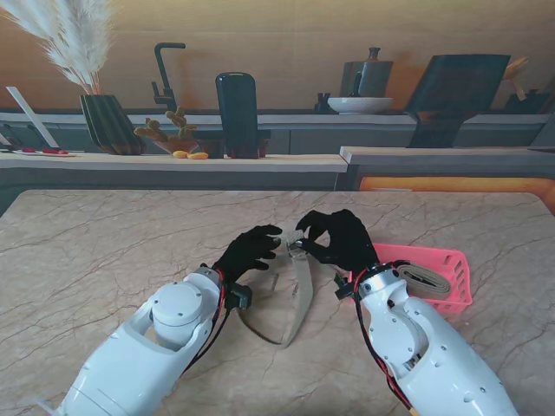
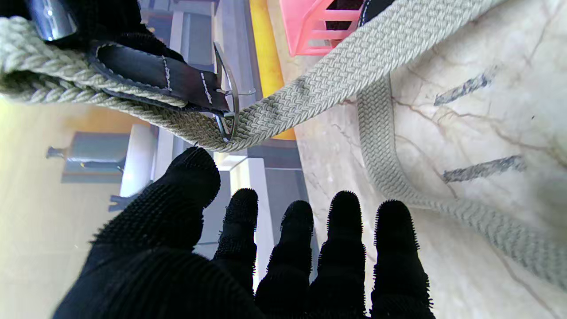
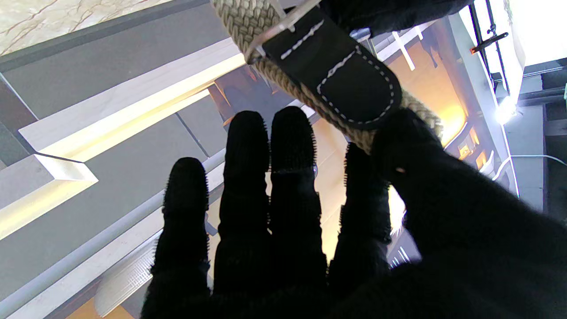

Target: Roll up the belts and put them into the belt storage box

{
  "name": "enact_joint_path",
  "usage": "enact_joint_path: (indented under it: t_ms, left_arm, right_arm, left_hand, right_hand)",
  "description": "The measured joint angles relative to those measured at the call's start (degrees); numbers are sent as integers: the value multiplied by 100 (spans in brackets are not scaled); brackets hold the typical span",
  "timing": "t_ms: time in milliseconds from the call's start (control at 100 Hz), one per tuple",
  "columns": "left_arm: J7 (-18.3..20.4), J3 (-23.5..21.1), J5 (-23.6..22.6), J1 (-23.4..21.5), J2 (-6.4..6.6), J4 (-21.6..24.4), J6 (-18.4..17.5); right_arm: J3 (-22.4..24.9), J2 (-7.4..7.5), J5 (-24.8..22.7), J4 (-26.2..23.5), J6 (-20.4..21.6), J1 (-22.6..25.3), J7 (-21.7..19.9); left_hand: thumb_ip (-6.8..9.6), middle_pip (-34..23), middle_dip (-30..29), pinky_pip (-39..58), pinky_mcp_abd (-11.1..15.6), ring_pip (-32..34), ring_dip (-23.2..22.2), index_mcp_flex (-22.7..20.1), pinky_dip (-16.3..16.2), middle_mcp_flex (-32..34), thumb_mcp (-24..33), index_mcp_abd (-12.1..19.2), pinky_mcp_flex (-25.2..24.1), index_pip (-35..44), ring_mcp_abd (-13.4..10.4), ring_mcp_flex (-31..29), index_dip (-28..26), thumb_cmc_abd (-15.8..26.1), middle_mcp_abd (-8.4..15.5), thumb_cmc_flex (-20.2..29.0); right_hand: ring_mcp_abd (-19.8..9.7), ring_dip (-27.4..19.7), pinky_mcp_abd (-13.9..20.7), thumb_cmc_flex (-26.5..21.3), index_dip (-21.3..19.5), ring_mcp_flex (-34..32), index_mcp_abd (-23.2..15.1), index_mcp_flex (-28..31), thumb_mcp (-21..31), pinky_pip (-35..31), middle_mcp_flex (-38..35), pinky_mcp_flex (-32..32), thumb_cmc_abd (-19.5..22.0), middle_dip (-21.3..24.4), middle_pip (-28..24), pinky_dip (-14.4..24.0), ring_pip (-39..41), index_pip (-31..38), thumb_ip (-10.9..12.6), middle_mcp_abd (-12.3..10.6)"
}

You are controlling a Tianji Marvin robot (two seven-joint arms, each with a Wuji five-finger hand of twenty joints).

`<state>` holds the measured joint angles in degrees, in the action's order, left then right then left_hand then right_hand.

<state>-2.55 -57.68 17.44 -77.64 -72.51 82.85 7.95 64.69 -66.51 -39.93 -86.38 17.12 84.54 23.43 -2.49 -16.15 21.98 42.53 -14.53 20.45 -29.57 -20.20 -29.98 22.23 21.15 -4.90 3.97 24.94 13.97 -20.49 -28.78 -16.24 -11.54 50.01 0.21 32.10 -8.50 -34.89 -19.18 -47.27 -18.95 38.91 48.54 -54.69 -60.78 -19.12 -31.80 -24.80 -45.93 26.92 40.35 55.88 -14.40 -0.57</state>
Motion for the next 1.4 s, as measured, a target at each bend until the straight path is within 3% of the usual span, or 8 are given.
enact_joint_path:
  t_ms: [150, 300, 520, 720, 960, 1140, 1240, 1400]
  left_arm:
    - [218, 104, -432, 78, 83, -165, -558]
    - [333, 173, -319, 128, 141, -183, -596]
    - [495, 386, -175, 296, 147, -334, -575]
    - [982, 517, 105, 406, 145, -455, -593]
    - [1240, 505, 668, 369, 147, -521, -979]
    - [1247, 488, 831, 286, 145, -447, -908]
    - [1213, 468, 1219, 220, 125, -339, -577]
    - [1023, 436, 1340, 129, 43, -226, -250]
  right_arm:
    - [18, -8, -10, -54, 7, 21, 59]
    - [34, -11, -54, -146, 74, 27, 137]
    - [20, -17, -141, -227, 177, -8, 227]
    - [-8, -31, -257, -249, 228, -112, 353]
    - [-6, -45, -328, -304, 259, -179, 476]
    - [-25, -57, -379, -302, 260, -201, 628]
    - [-55, -68, -378, -291, 245, -222, 682]
    - [-78, -79, -403, -263, 231, -244, 720]
  left_hand:
    - [5, 183, -268, -829, 403, -600, 487, 201, 284, -212, 641, 81, -7, -295, -288, 184, 287, -498, 78, -356]
    - [6, 297, -564, -1449, 728, -949, 916, 476, 576, -364, 942, 96, -7, -454, -450, 339, 453, -865, 140, -650]
    - [6, 302, -712, -1678, 1015, -1038, 1117, 476, 791, -364, 1036, 96, -7, -458, -515, 343, 514, -869, 154, -665]
    - [6, 303, -736, -1713, 1021, -1038, 1193, 476, 915, -358, 1109, 96, -7, -458, -516, 344, 516, -869, 209, -654]
    - [6, 306, -786, -1716, 1024, -1047, 1267, 341, 1037, -80, 1318, 191, 184, -458, -646, 143, 516, -869, 424, -542]
    - [6, 250, -692, -1307, 847, -858, 1276, -103, 1041, 979, 1381, 280, 441, -204, -677, -507, 419, -772, 497, -229]
    - [6, 30, -498, -645, 599, -512, 1116, -508, 893, 1681, 1281, 284, 629, 36, -667, -1073, 226, -564, 501, -117]
    - [-32, -326, -142, 314, 440, 231, 816, -1088, 654, 2460, 516, 284, 796, 574, -431, -1615, -153, -350, 478, 678]
  right_hand:
    - [0, 2, 0, 0, -36, 6, 0, 1, -47, 24, 103, 0, 6, 0, 13, 1, 0, 0, 0, 0]
    - [0, 2, -1, 0, -46, 74, 0, 1, -57, 57, 211, 0, 6, 0, 73, 5, -25, 0, 0, 3]
    - [0, 2, -1, 0, -48, 74, 0, 2, -58, 63, 271, 0, 7, -1, 74, 63, -42, 0, 0, 8]
    - [-1, 3, -1, 0, -50, 74, 0, -5, -137, 64, 271, 2, 69, -1, 74, 70, -42, 0, -1, 9]
    - [-14, 3, -1, 0, -51, 119, 0, -5, -140, 65, 323, 3, 70, -1, 74, 124, -54, 0, -2, 9]
    - [-50, 3, -1, 0, -51, 119, 0, -5, -190, 65, 323, 3, 74, -1, 74, 126, -3, 0, -2, -32]
    - [-53, 3, -1, 0, -51, 119, 0, -5, -193, 65, 323, 3, 74, 3, 74, 126, -1, 0, -2, -35]
    - [-55, 3, -1, 0, -51, 119, 0, -5, -204, 65, 324, 3, 76, 5, 74, 126, 2, 0, -2, -37]
